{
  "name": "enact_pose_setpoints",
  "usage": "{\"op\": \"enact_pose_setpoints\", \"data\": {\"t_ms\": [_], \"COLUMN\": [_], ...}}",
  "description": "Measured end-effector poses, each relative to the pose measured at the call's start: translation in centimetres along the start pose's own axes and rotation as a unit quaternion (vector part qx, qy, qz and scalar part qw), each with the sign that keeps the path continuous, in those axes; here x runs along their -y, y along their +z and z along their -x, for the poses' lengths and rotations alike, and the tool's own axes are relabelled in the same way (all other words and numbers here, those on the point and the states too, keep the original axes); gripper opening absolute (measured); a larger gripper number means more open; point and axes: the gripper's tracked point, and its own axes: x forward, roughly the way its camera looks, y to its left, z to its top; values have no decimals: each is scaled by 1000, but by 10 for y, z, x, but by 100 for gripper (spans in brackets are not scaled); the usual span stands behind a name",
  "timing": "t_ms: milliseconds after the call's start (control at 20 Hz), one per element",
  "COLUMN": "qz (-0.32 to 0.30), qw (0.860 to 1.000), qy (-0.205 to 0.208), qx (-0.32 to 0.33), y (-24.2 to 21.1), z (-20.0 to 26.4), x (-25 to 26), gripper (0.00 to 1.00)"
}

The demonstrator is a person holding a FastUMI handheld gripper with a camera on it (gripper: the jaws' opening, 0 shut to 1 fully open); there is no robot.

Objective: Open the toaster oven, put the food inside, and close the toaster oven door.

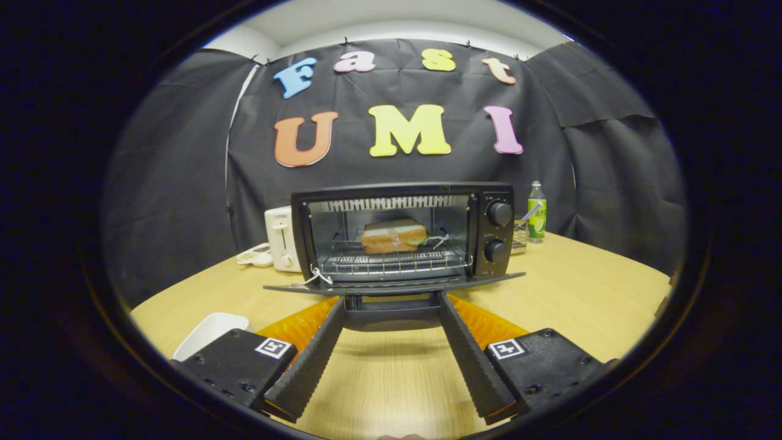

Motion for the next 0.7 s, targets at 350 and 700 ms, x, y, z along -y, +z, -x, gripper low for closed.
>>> {"op": "enact_pose_setpoints", "data": {"t_ms": [350, 700], "qz": [10, 15], "qw": [1000, 999], "qy": [0, 4], "qx": [17, 41], "y": [11, 51], "z": [-2, -17], "x": [-3, -6], "gripper": [100, 100]}}
